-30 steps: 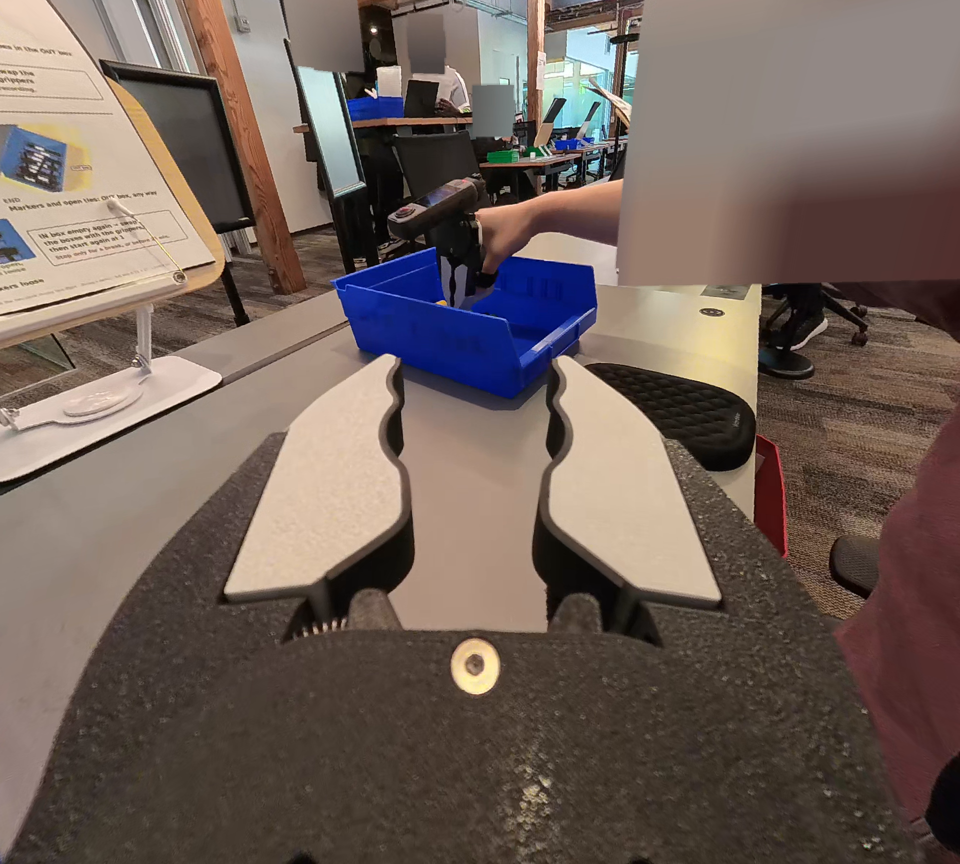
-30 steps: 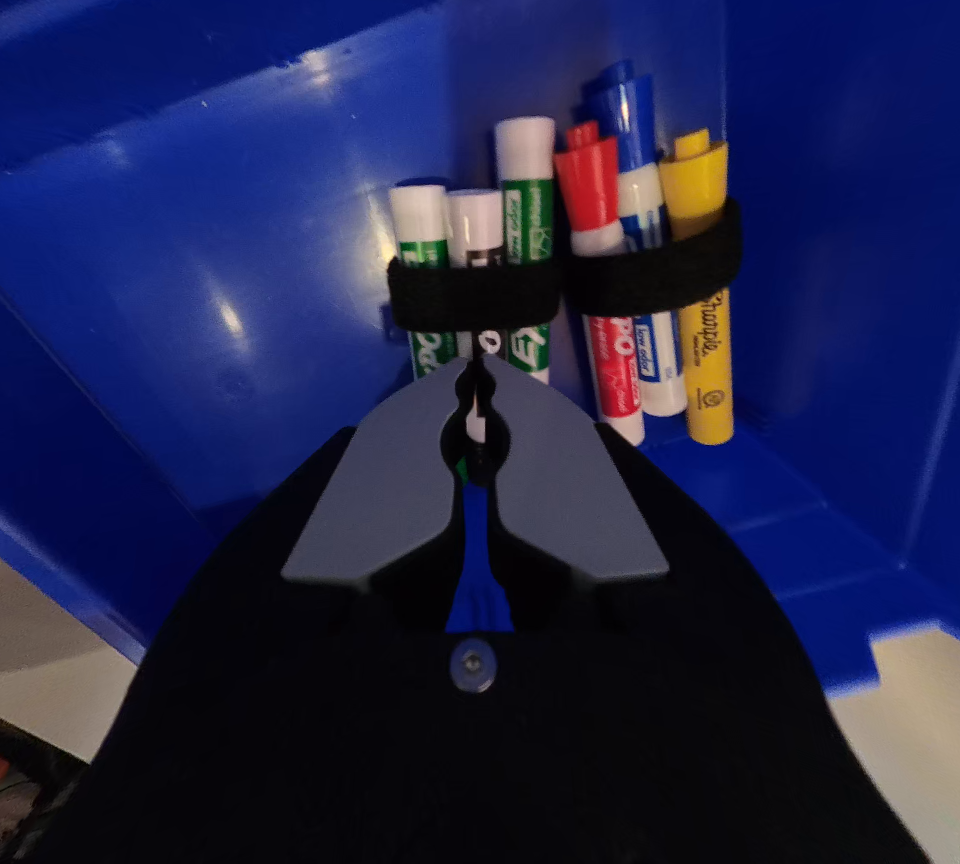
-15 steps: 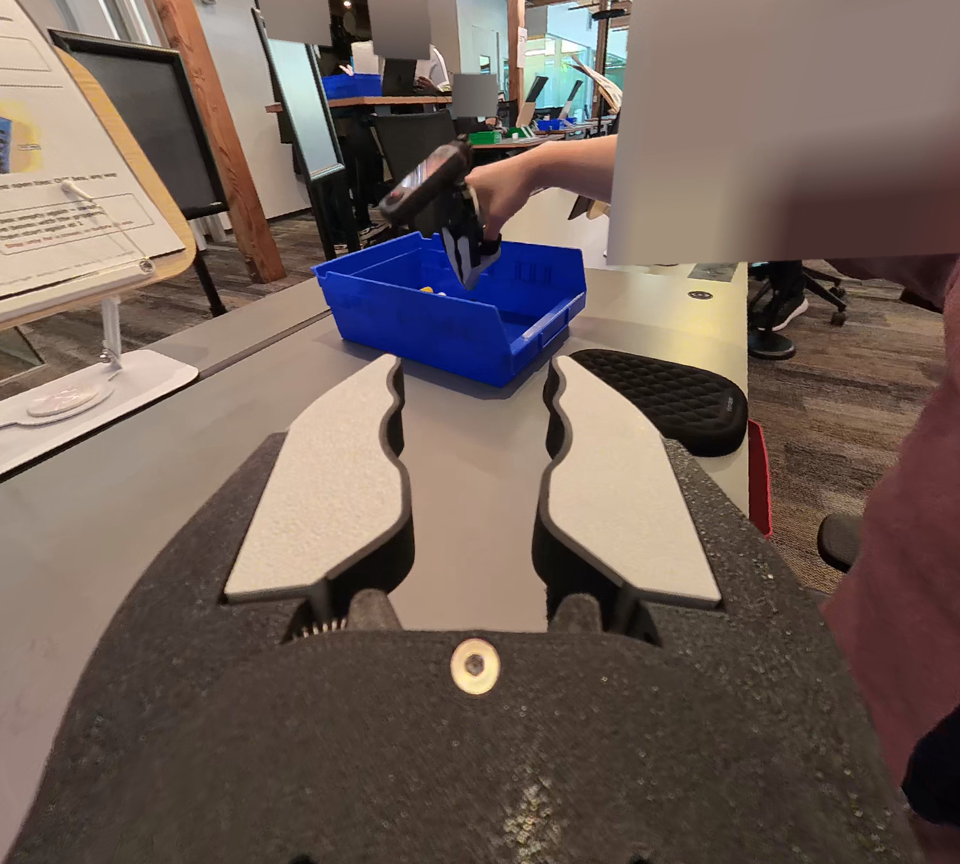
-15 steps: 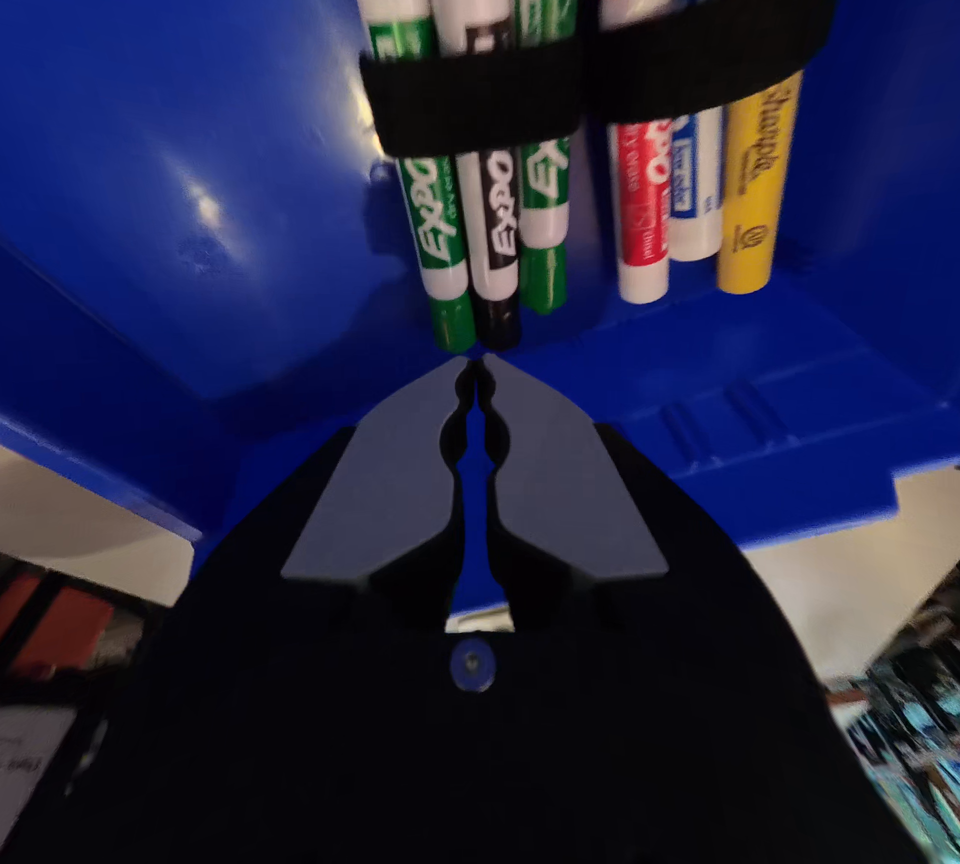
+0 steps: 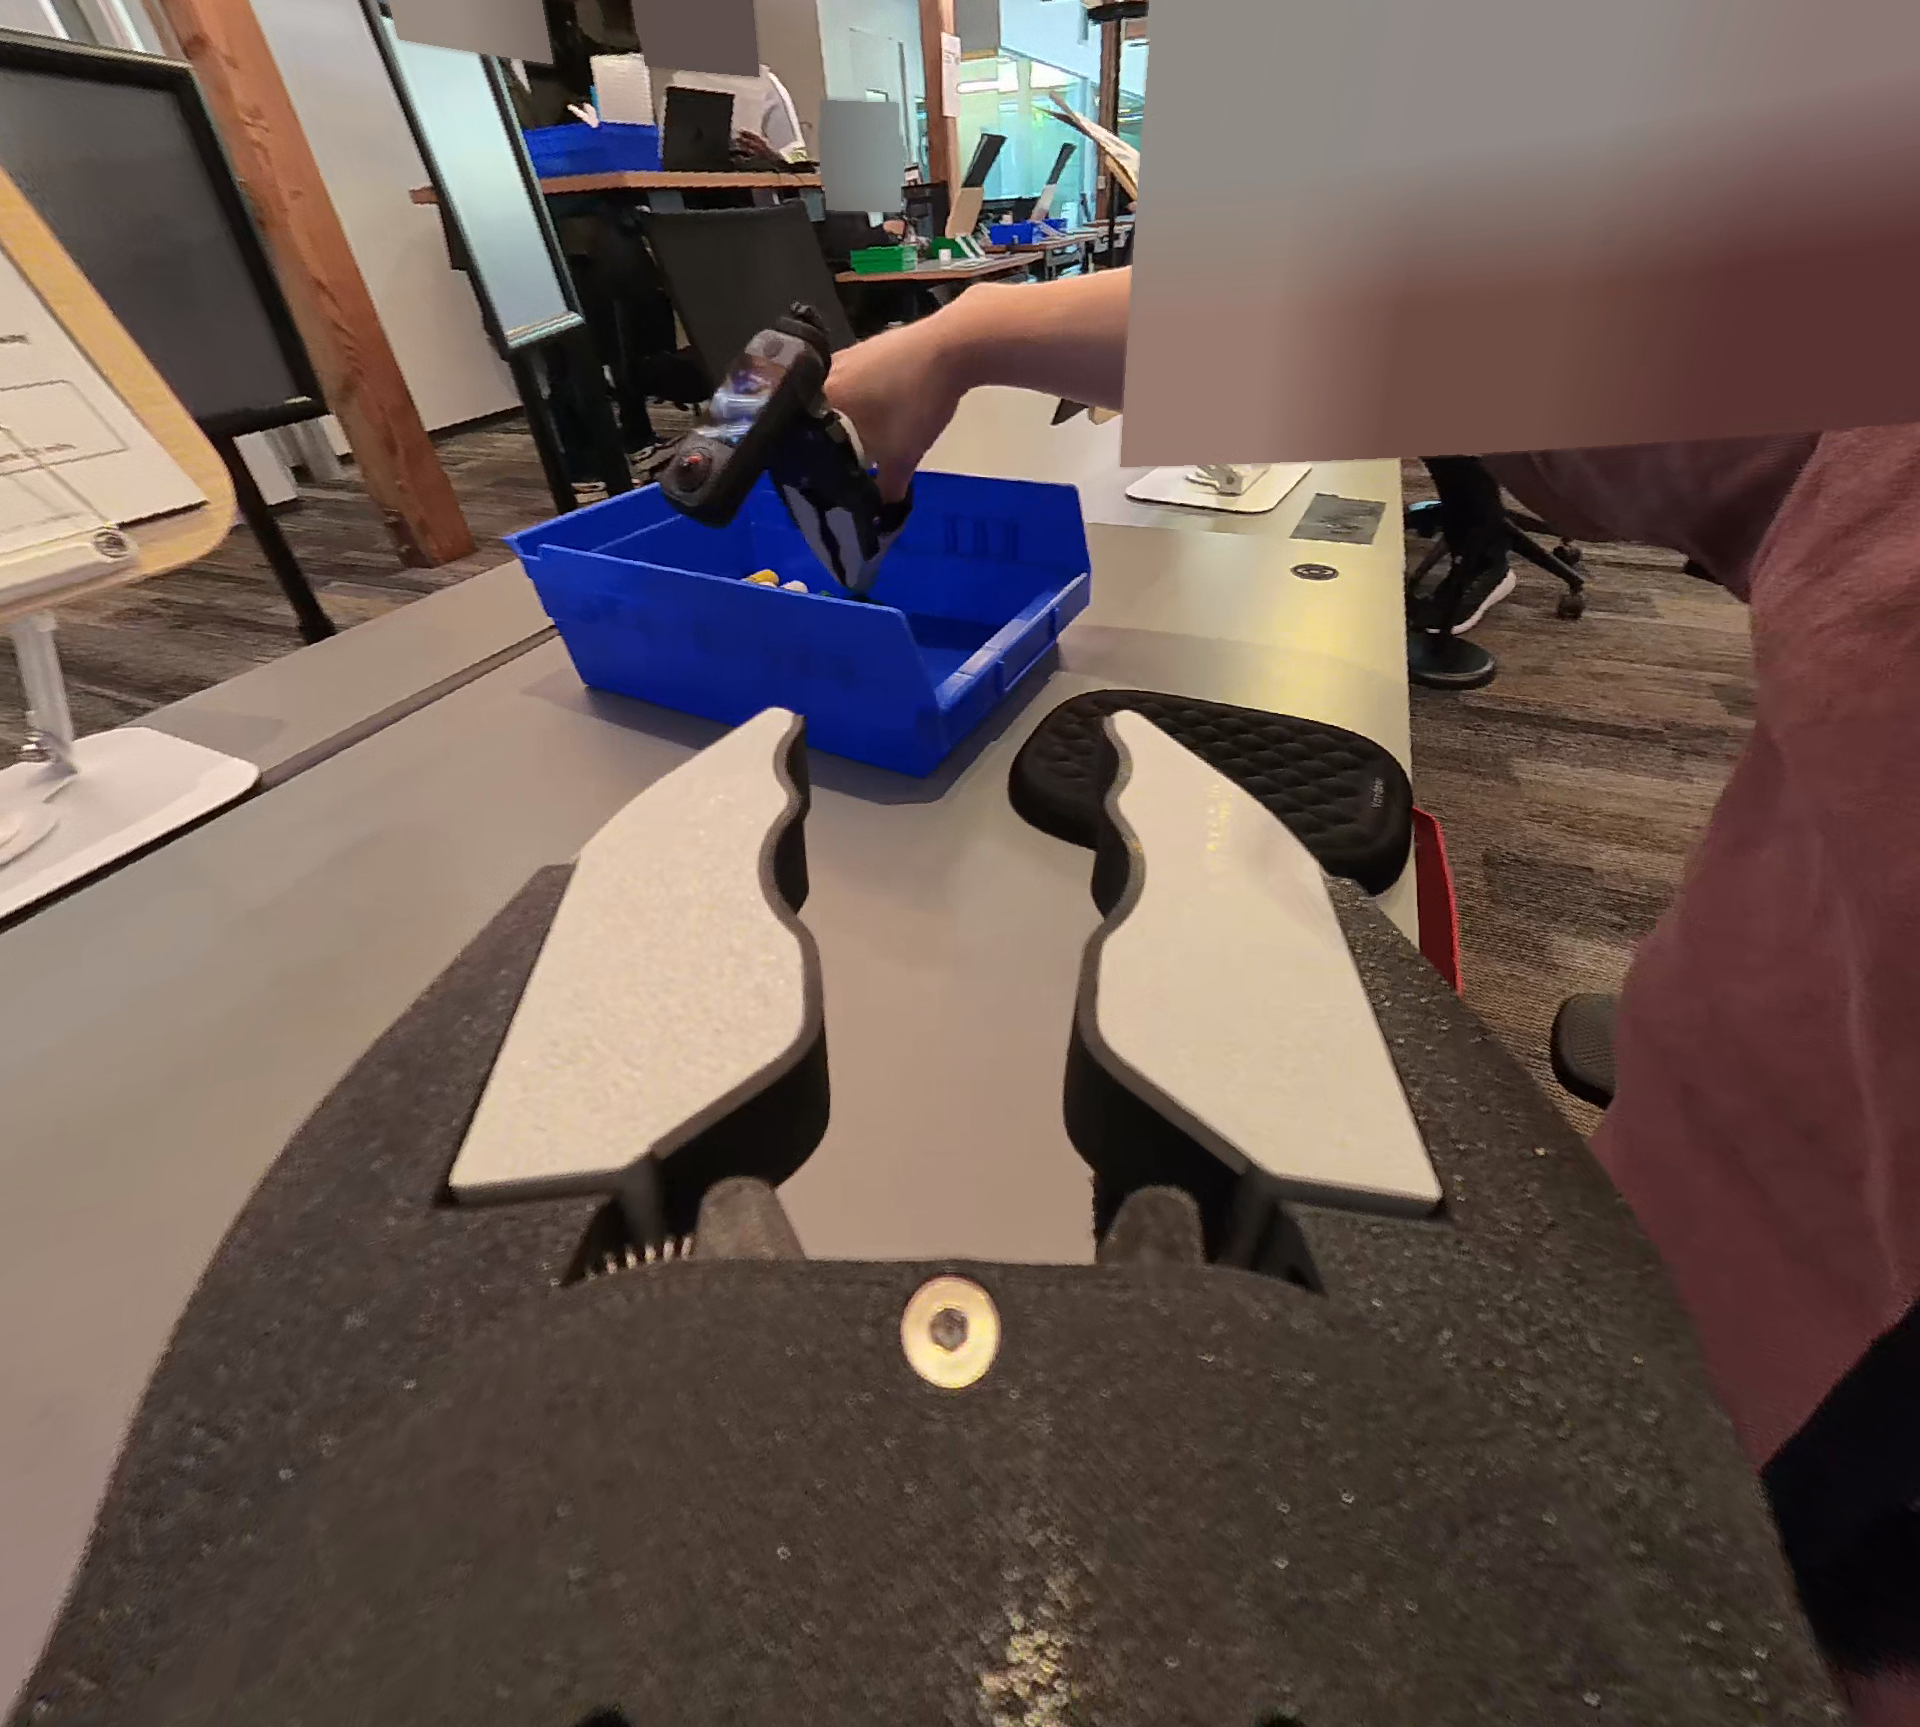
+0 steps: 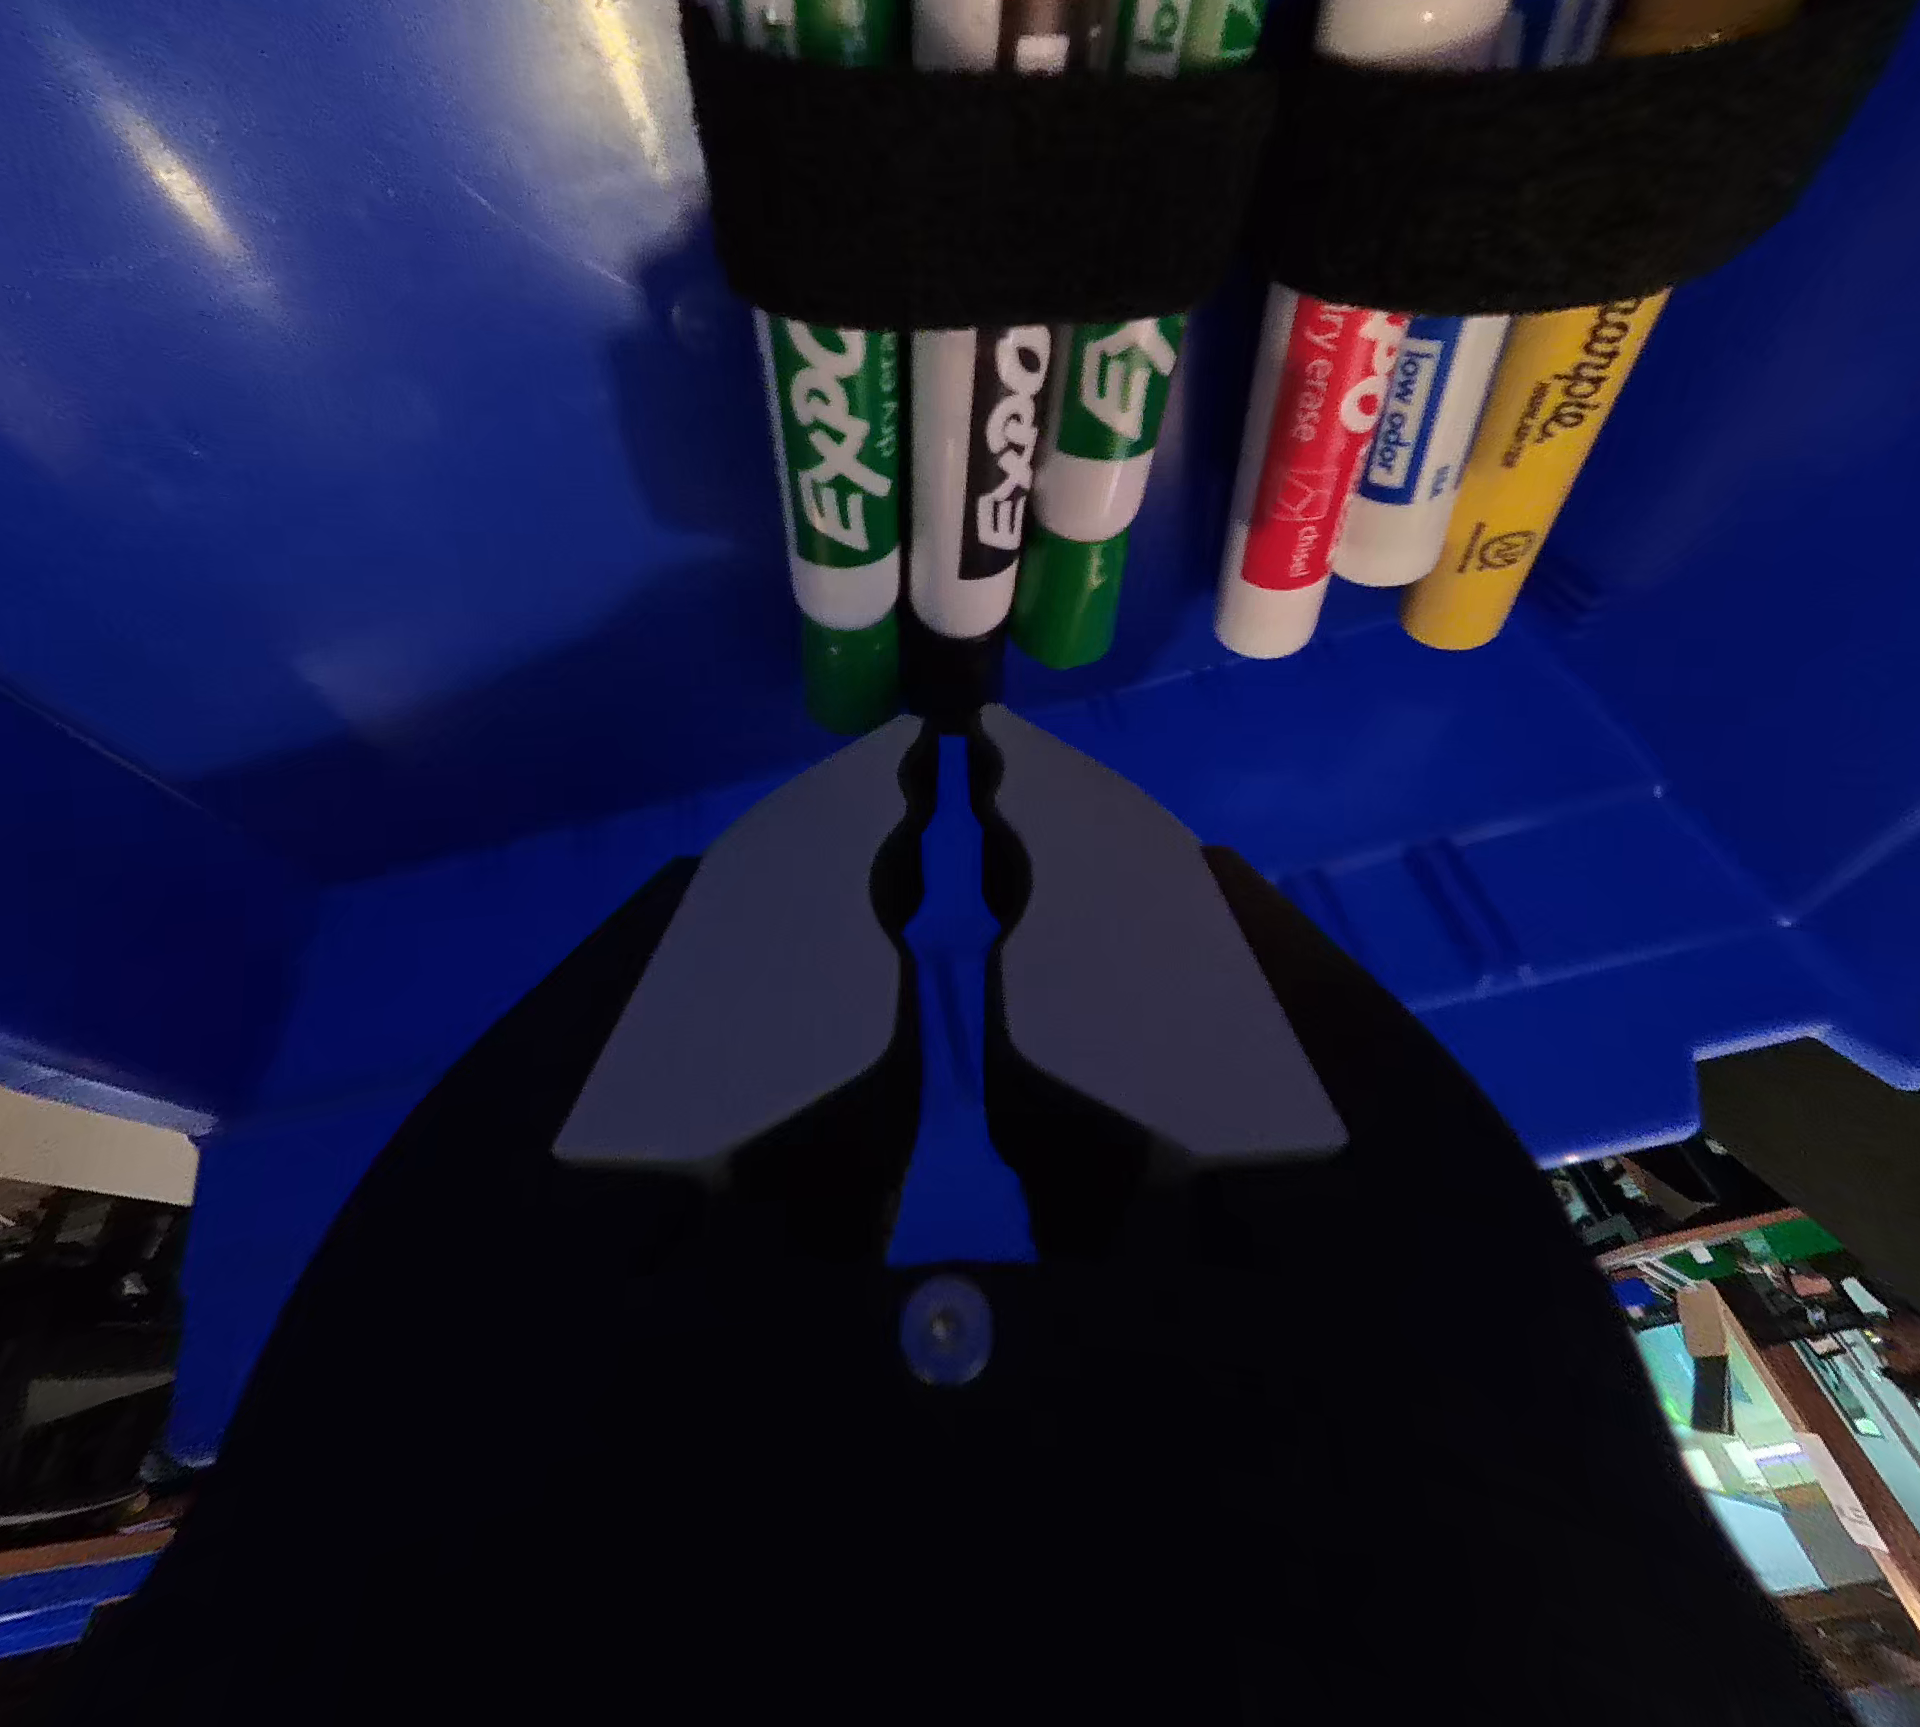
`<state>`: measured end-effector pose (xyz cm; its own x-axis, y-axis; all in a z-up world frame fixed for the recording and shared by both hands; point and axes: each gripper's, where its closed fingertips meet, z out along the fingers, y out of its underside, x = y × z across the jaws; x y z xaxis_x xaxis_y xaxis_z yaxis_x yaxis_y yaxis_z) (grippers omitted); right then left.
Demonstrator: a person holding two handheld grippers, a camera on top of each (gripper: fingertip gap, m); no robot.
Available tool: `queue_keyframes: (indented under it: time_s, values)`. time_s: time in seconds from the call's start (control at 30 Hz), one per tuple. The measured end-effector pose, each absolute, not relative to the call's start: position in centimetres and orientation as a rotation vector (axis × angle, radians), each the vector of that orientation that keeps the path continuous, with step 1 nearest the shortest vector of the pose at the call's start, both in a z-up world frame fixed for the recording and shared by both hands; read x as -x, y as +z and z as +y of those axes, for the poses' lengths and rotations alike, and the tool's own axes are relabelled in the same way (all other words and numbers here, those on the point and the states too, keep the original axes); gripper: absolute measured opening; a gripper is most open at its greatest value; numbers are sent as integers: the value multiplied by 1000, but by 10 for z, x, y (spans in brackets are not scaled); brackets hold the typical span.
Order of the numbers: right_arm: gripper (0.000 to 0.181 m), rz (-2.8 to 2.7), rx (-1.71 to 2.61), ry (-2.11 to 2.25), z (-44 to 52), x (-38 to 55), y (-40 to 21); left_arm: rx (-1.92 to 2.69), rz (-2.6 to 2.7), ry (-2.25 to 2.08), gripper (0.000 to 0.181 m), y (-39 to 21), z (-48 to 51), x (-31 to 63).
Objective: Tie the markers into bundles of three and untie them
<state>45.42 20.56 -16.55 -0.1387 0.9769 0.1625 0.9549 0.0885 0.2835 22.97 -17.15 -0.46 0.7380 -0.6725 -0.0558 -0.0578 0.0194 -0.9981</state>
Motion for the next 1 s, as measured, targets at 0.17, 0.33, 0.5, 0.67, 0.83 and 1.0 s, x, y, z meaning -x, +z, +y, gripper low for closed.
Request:
queue_keyframes:
  time_s: [0.17,0.33,0.5,0.67,0.83,1.0]
  values:
    - [13,2263,-2026,422,204,-452,-164,1500,646,-547,52,-7,-173,-234]
    - [15,2277,-2008,410,204,-451,-166,1497,638,-553,52,-7,-173,-232]
    - [15,2269,-1981,460,208,-451,-169,1495,629,-559,52,-7,-172,-231]
    - [3,2264,-2022,348,202,-439,-165,1496,625,-551,52,-7,-173,-229]
    - [3,2211,-2016,533,210,-448,-156,1503,631,-557,52,-8,-173,-231]
    - [4,2022,-2101,588,205,-464,-151,1501,642,-569,52,-11,-175,-234]
